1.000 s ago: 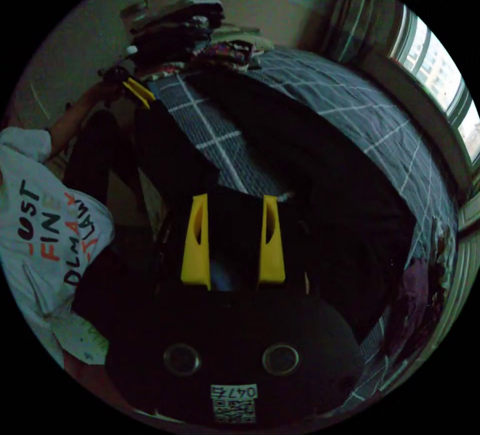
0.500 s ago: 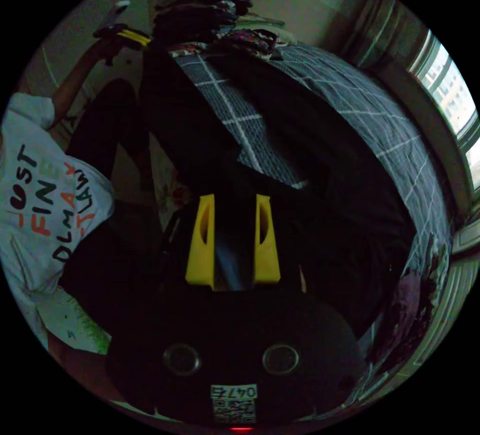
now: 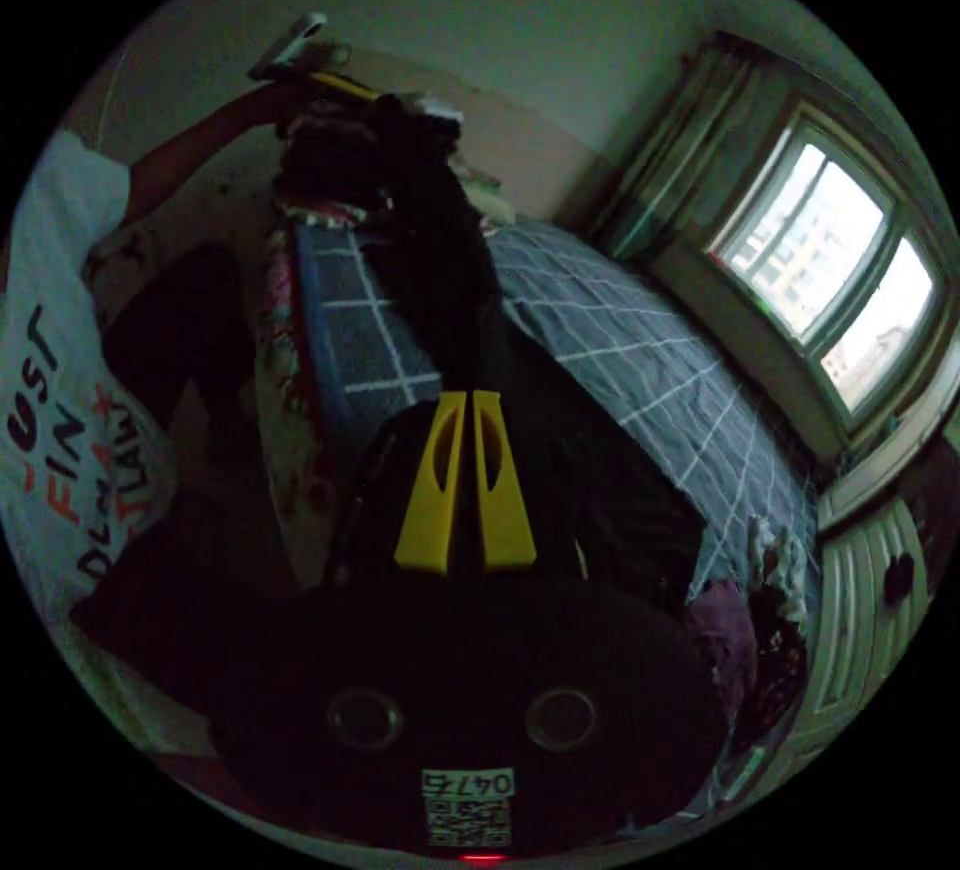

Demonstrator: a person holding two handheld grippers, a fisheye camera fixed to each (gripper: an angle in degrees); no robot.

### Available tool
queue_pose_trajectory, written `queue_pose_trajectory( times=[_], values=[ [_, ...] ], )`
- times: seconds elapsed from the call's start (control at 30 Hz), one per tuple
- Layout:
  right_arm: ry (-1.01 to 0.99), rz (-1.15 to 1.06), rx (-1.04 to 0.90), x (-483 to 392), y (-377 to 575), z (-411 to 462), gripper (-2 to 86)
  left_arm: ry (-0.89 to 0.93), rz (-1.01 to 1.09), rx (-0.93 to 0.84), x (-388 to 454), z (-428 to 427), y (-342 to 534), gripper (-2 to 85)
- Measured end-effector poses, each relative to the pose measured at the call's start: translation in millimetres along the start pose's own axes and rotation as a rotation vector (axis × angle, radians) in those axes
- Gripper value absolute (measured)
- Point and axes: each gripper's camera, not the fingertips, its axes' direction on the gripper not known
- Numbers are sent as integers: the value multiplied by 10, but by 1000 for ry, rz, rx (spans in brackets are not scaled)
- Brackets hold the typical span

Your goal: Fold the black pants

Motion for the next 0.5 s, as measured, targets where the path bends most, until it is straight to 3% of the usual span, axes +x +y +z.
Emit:
queue_pose_trajectory(
  times=[0.2,0.37,0.5],
  values=[
    [-192,-105,-258,-590,179,578,3,160,-132,-358,148,1032,995,4],
    [-211,-237,-417,-917,226,600,34,317,-240,-427,123,1160,1256,18],
    [-293,-216,-443,-892,271,374,52,268,-308,-420,13,872,1213,8]
  ],
)
